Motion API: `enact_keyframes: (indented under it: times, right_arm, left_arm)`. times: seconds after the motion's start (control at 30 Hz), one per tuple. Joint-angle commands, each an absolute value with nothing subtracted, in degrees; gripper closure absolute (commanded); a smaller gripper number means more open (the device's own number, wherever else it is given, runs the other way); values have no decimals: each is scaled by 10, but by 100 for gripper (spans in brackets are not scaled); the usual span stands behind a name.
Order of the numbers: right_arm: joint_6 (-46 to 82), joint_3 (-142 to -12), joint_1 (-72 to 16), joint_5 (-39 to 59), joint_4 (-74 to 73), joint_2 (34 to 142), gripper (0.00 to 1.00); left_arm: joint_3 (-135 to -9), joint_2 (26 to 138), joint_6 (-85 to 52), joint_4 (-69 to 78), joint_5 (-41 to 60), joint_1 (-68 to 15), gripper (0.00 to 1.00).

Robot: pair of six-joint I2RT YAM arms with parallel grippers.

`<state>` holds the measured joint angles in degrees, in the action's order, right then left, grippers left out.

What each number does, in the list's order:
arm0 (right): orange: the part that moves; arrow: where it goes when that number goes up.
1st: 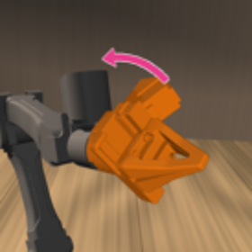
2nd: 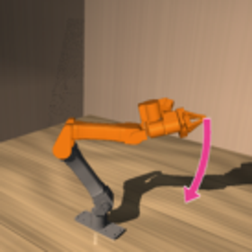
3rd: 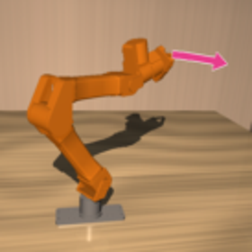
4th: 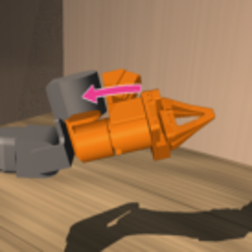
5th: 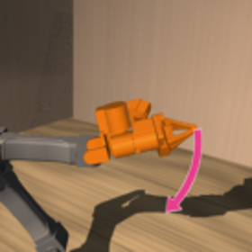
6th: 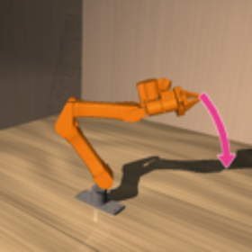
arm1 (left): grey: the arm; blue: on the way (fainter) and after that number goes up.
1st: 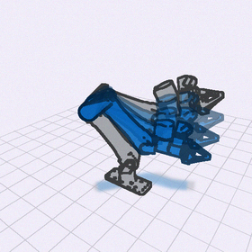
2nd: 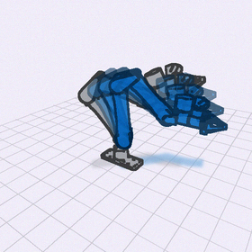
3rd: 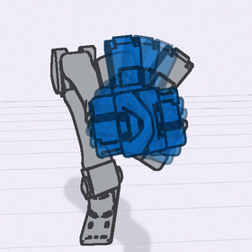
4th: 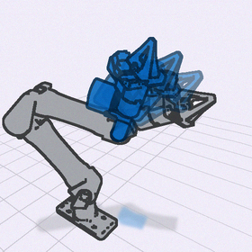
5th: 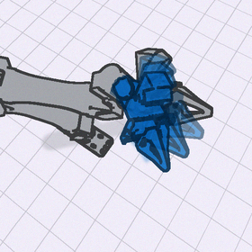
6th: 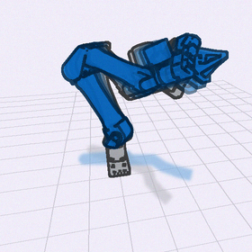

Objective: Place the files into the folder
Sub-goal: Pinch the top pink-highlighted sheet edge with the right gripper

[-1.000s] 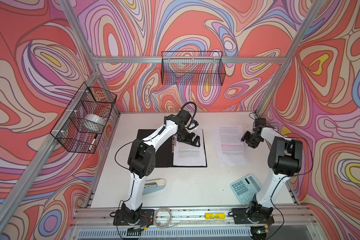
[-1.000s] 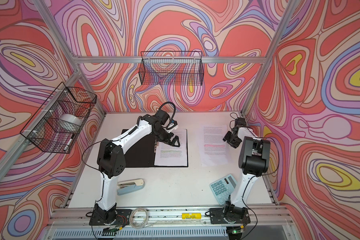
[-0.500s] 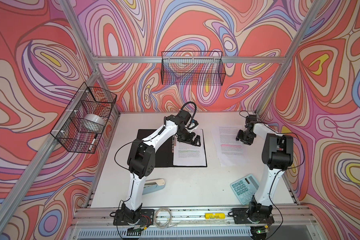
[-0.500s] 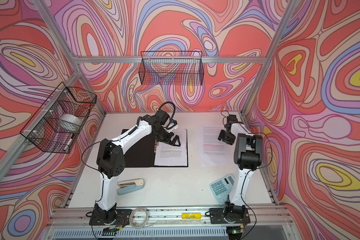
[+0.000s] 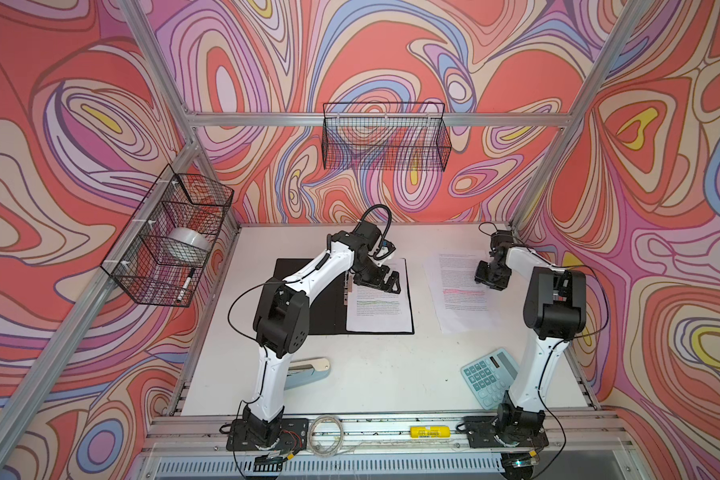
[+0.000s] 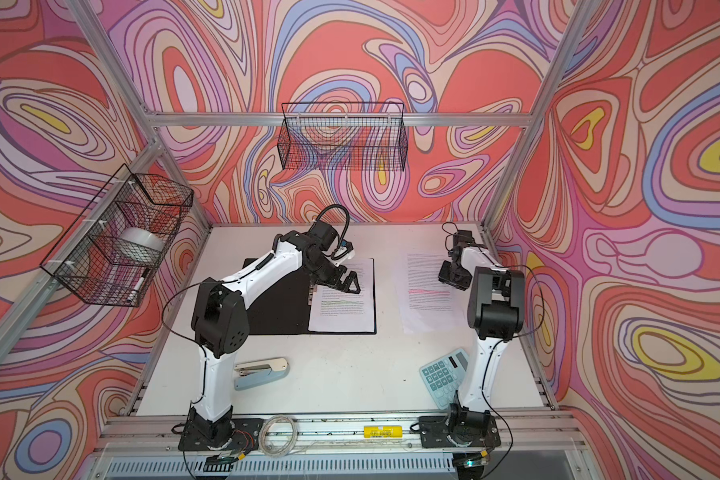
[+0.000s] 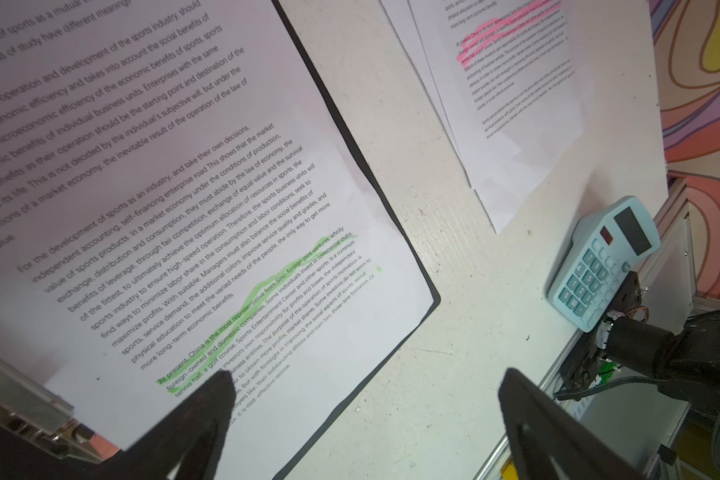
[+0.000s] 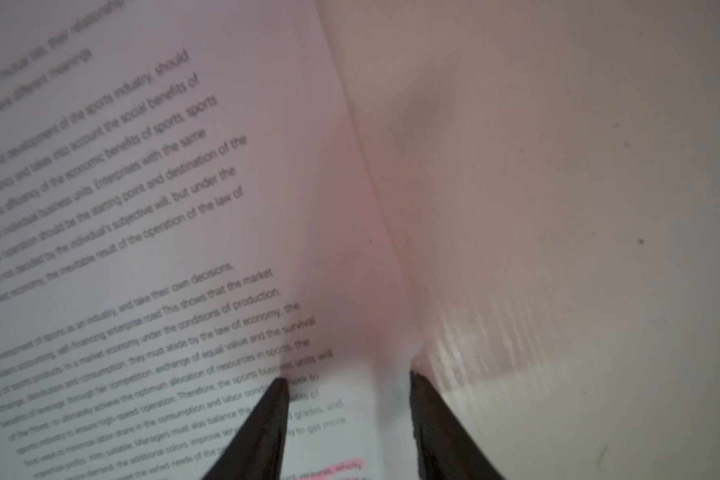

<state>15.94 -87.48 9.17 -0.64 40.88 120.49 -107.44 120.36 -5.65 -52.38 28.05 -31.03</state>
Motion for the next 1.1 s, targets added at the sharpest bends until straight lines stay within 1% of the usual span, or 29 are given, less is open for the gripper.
enact_keyframes:
  times: [0.0,0.13,0.2,0.33,0.43,0.57,0.63,0.8,1.07]
  right_arm:
    - [163,-847,90,-1,400,1216,58]
    - [162,-845,90,5,394,1209,68]
    - [162,-843,90,6,391,1207,71]
    - [158,-838,90,11,386,1199,82]
    - [153,-835,90,18,382,1191,86]
    - [147,-833,90,47,385,1179,90]
    - [145,-829,90,70,385,1171,94]
    - [152,-818,90,105,388,1147,100]
    - [160,-829,90,121,404,1122,100]
  left_arm:
    - [-1067,1179,-58,-523,282,-307,0]
    - [-1066,1179,-57,-523,281,-307,0]
    - [-1065,1179,-57,-523,281,-307,0]
    - [-1065,1179,-57,-524,282,-307,0]
    - [-1065,1178,-57,-523,281,-307,0]
    - [-1070,1182,-58,-521,287,-307,0]
    - [-1080,1190,-58,-524,291,-307,0]
    - [-1118,1220,-55,-538,293,-307,0]
    - [-1144,1242,-68,-538,300,-307,0]
